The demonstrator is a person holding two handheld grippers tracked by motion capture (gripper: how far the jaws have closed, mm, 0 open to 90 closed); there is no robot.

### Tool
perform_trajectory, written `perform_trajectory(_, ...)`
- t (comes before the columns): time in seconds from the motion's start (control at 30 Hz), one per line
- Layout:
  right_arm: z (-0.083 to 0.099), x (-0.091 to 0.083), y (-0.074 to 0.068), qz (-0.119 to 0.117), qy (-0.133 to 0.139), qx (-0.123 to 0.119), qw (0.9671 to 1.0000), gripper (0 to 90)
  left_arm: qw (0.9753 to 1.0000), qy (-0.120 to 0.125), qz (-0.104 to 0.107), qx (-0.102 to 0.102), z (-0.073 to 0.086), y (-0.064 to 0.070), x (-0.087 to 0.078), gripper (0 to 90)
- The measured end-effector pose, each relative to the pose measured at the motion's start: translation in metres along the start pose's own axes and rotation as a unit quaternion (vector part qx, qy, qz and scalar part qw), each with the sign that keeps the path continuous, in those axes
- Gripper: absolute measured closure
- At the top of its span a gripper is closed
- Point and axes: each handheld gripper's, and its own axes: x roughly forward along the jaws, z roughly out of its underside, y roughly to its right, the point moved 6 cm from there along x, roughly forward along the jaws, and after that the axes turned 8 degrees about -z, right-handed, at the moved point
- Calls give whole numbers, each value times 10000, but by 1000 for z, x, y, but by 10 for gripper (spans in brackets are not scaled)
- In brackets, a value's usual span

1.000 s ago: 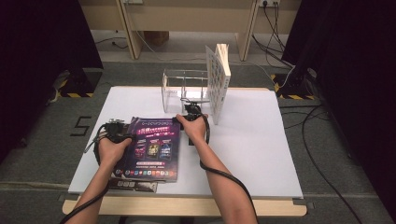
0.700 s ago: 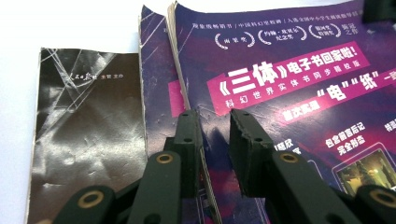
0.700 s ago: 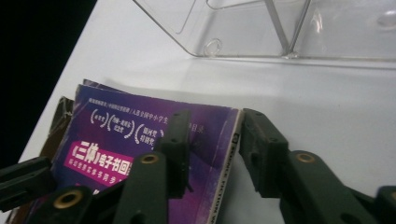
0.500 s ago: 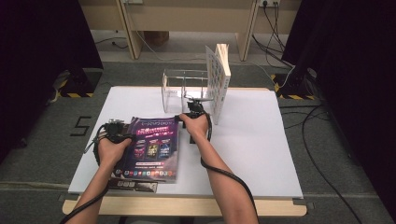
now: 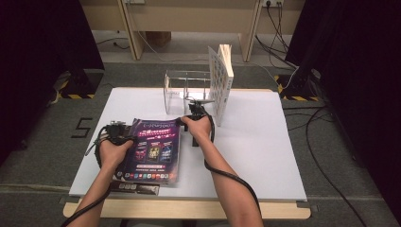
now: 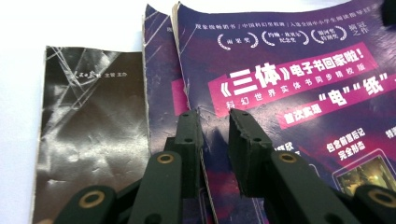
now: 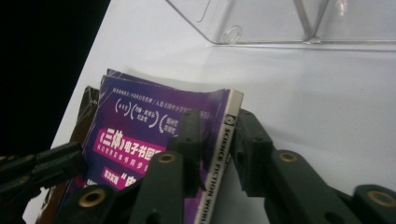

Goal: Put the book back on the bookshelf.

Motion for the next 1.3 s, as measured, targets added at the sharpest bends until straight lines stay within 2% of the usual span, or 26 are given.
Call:
perform_trajectory(0.1,-3,-2,-6,-13,-32,-65,10000,783,10000,-6,7,-4,1,-1,0,732)
perform_trajectory(0.2,-3,-3,-9,1,-46,-6,10000,791,10000,36,34,-42,1,-1,0,732)
perform_trajectory(0.4,-4,-10,-20,-138,150,45,9998,812,9997,140,152,-90,1,-3,-6,719)
perform_trajectory(0.53,-9,-20,-36,-241,328,-119,9991,826,9990,412,71,-134,-5,-5,-20,682)
perform_trajectory(0.77,-18,-44,-60,-70,631,-597,9962,832,9974,682,217,-31,-18,4,-40,612)
perform_trajectory(0.87,-22,-57,-69,52,828,-897,9925,833,9967,742,333,-22,-22,12,-44,571)
perform_trajectory(1.07,-28,-84,-82,326,1226,-1227,9843,833,9951,827,538,19,-29,30,-50,504)
perform_trajectory(1.2,-31,-97,-87,553,1482,-1456,9766,833,9916,958,866,33,-38,51,-60,480)
perform_trajectory(1.3,-33,-106,-92,683,1645,-1594,9710,833,9888,1075,1035,97,-46,67,-67,464)
